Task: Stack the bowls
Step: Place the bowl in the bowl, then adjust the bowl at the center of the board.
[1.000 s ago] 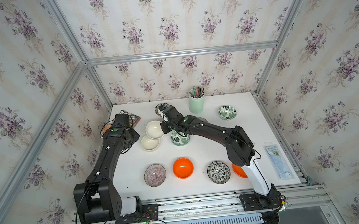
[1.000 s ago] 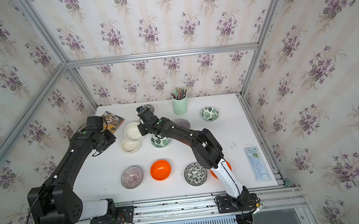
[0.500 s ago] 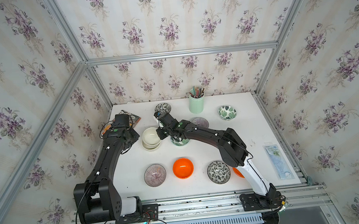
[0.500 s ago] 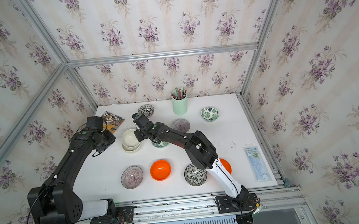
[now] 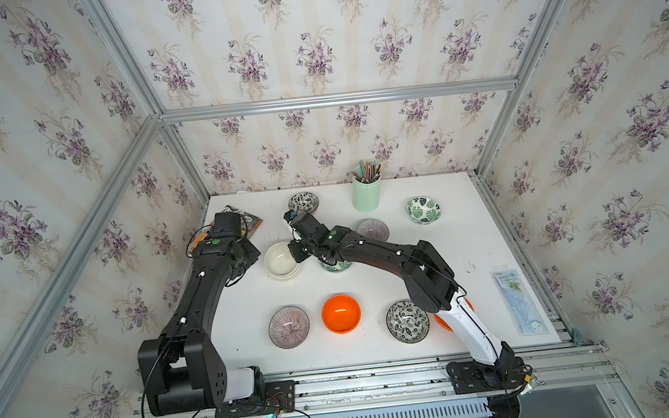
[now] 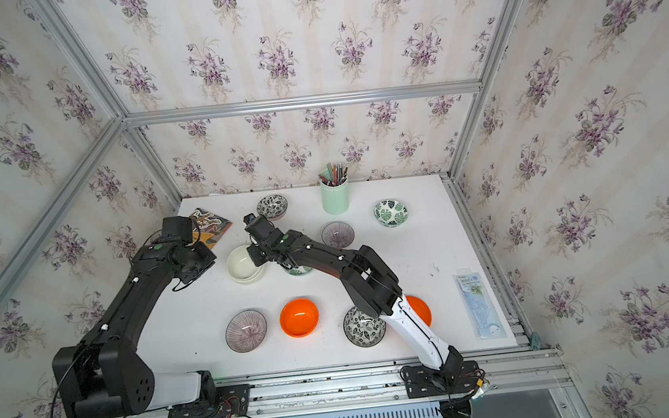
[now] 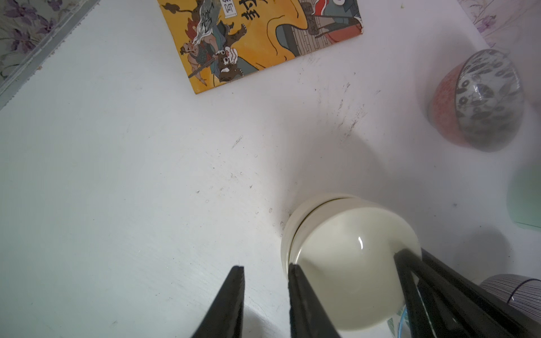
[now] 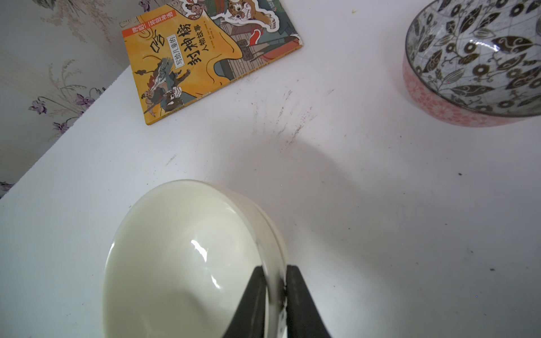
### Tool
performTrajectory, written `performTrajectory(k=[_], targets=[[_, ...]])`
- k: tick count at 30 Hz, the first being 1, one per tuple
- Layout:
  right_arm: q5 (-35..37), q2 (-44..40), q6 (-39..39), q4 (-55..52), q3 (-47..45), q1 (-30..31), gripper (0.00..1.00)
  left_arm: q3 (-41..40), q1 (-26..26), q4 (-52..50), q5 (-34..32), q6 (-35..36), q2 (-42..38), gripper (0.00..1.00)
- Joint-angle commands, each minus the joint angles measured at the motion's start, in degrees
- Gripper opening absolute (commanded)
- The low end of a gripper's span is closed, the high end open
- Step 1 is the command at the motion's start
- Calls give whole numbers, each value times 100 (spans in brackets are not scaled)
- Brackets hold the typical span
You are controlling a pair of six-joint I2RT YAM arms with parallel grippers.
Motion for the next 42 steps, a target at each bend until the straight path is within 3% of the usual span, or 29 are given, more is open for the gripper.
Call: performTrajectory(k=[1, 9, 16, 25, 35, 42], targets=[[92, 20, 17, 32, 37, 15, 23, 8, -2, 40, 58, 57, 10, 30], [105, -269, 150, 167, -256, 13, 44, 88, -266, 339, 620, 665, 343, 25], [412, -1777, 304, 947, -1957, -126, 57, 182, -415, 198, 464, 667, 192, 28], [445, -2805, 844, 852, -3984, -1035, 57, 300, -422, -4, 342, 868, -51, 32], [539, -2485, 982, 834, -4178, -1046, 54, 290, -502, -3, 290, 820, -57, 32], [369, -2254, 1056, 1015, -4222, -1054, 40, 343, -506, -58, 248, 823, -60, 32]])
